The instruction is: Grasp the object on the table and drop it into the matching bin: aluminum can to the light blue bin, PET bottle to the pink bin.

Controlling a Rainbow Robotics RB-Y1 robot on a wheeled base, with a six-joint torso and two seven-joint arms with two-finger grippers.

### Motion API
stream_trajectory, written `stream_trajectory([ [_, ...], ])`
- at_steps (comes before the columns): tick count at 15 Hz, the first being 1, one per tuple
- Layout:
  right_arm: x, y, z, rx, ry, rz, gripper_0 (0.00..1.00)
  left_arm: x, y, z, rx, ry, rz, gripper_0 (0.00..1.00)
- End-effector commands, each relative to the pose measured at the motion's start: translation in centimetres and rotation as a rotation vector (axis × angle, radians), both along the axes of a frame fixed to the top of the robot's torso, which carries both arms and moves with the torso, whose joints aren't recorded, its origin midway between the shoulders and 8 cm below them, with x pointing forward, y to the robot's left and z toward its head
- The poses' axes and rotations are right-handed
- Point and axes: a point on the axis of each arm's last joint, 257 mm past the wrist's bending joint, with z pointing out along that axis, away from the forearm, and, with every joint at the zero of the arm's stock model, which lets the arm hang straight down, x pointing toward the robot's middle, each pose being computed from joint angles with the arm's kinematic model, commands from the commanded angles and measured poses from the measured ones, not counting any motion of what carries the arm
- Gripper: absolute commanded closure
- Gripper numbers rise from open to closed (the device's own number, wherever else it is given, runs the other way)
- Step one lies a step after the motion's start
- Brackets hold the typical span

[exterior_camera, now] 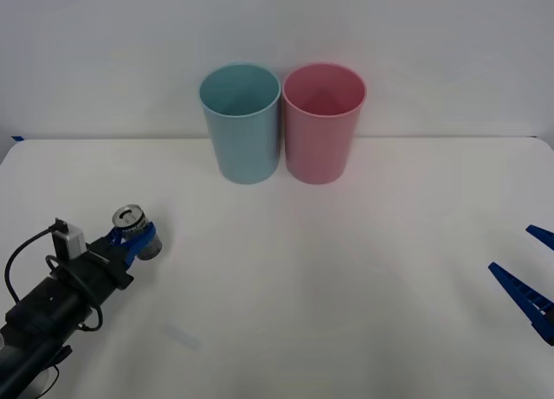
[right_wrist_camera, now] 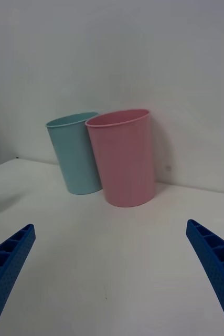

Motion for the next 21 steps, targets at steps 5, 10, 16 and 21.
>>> stream_trajectory([
  [5,0.0,0.0,0.0,0.0,0.0,0.0,0.0,-1.7,0.5,9.1,-0.119,-0.094,-0.023,1.0],
  [10,0.0,0.0,0.0,0.0,0.0,0.0,0.0,-1.8,-0.2,16.5,-0.217,-0.16,-0.06,1.0],
  [16,0.0,0.0,0.0,0.0,0.0,0.0,0.0,0.5,-1.4,22.9,-0.287,-0.2,-0.109,1.0],
  [21,0.0,0.0,0.0,0.0,0.0,0.0,0.0,3.7,-5.2,27.3,-0.301,-0.22,-0.167,1.0],
])
